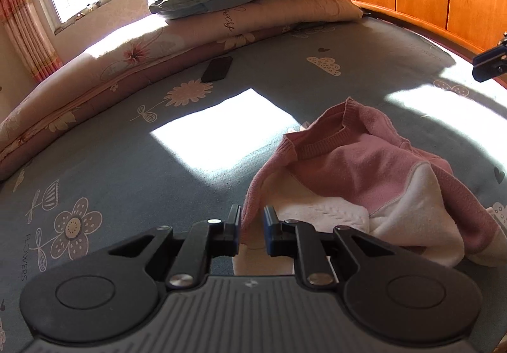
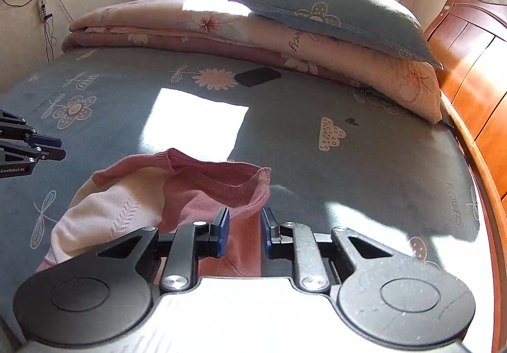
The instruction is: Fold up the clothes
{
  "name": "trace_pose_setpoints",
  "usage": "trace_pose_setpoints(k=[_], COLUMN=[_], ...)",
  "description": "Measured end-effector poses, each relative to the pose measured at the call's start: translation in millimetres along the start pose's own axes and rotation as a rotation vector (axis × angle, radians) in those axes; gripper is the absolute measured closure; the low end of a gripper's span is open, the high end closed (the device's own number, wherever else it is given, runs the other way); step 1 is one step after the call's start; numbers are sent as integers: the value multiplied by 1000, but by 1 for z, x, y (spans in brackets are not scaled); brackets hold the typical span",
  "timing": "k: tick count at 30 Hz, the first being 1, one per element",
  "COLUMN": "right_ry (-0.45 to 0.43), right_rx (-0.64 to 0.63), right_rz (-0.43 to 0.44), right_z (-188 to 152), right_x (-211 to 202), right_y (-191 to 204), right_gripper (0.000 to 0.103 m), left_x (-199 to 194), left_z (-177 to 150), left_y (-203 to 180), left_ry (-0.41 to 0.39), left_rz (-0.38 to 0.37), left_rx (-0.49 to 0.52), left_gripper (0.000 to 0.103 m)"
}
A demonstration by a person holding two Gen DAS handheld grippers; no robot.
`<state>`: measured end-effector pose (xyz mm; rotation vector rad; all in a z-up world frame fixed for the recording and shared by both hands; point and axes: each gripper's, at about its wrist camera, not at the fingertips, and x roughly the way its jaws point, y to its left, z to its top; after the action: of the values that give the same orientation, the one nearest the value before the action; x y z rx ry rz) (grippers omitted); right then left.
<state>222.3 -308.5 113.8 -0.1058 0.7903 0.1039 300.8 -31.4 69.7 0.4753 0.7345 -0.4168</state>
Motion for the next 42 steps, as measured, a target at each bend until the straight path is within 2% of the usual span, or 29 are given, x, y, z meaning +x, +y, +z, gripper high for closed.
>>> trace_pose_setpoints(k=[2, 6, 8, 10, 12, 15, 19, 23, 26, 31, 37, 42], right_ry=[-15, -34, -28, -20, -8, 16, 55, 67, 50, 21, 1, -17], right_rx=[-18, -40, -51, -56, -42, 2, 99, 139, 137, 149, 191, 223], right_rz=[3, 58, 88, 106, 123, 150, 156, 142, 121, 100, 80, 90], right_z=[-10, -37, -55, -75, -95, -128, -171, -200, -210, -215, -220, -230], right_x=[-23, -59, -66, -67, -62, -45, -16, 3, 8, 11, 19, 25], right_y=[12, 40, 52, 61, 65, 65, 57, 59, 63, 62, 60, 67], right_gripper=[77, 74, 73, 72, 70, 63, 62, 61, 58, 57, 54, 54], left_x=[5, 21, 22, 18, 8, 1, -1, 5, 8, 14, 16, 26], left_z=[-11, -41, -57, -73, -93, -116, -145, -161, -167, -177, -182, -191], left_y=[-10, -12, -10, -8, -9, -9, -15, -17, -16, -8, -4, 2], left_ry=[19, 90, 113, 110, 97, 100, 128, 144, 137, 134, 107, 116], left_rz=[55, 46, 12, -60, -132, -186, -223, -246, -255, -287, -274, -302], left_rx=[38, -36, -118, -194, -262, -321, -362, -409, -453, -537, -558, -617], left_gripper=[87, 85, 85, 85, 85, 80, 76, 65, 60, 59, 52, 47])
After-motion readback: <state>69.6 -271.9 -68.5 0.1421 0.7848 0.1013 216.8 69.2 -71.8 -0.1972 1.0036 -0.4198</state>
